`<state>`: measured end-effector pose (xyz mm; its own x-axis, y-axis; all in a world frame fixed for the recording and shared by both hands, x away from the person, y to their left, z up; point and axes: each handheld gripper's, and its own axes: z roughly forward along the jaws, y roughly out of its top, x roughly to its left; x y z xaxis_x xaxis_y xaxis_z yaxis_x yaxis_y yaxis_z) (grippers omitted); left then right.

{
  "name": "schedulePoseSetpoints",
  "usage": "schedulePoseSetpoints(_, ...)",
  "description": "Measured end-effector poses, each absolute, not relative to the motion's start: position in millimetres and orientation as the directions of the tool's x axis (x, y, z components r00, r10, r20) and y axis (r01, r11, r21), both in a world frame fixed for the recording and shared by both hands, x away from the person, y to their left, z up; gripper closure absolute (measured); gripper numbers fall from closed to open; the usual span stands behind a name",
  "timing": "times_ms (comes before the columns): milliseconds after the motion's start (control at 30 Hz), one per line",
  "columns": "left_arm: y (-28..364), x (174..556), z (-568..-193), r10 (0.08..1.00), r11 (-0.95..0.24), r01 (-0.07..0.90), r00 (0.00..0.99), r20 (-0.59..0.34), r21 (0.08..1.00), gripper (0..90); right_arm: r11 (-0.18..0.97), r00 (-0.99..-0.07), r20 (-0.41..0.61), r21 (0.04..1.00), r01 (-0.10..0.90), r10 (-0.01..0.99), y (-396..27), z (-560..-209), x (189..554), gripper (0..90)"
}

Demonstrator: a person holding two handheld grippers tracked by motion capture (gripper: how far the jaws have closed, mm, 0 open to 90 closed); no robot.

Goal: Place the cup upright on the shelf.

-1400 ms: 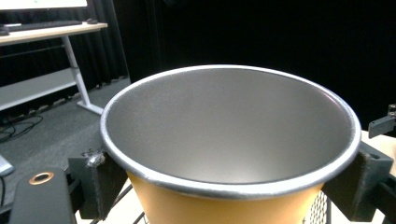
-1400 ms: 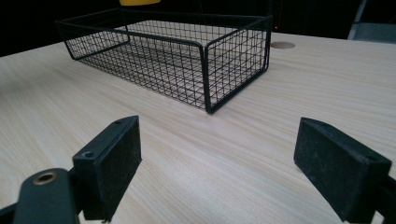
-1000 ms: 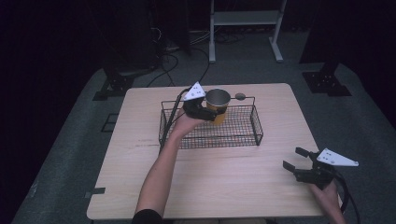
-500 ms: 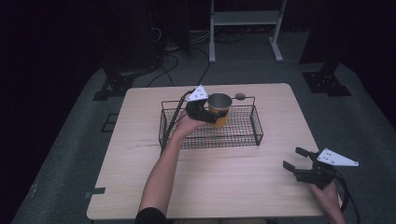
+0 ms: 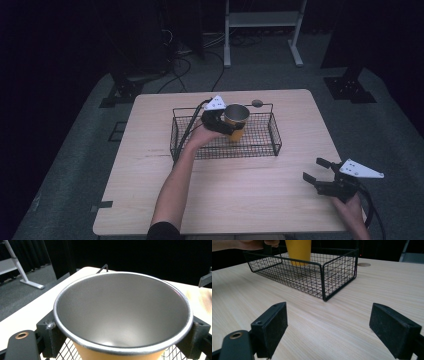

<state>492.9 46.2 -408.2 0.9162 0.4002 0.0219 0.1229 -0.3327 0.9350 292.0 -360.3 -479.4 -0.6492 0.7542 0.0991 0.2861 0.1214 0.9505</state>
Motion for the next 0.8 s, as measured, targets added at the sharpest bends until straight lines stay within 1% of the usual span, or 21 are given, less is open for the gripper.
schedulePoseSetpoints(800,39.2,494.6,-421.4,0.379,-0.435,0.145,0.925,0.034,0.889,12.5,0.122,-0.650,0.099,0.951,0.286,0.754,-360.3,-479.4,292.0,13.9)
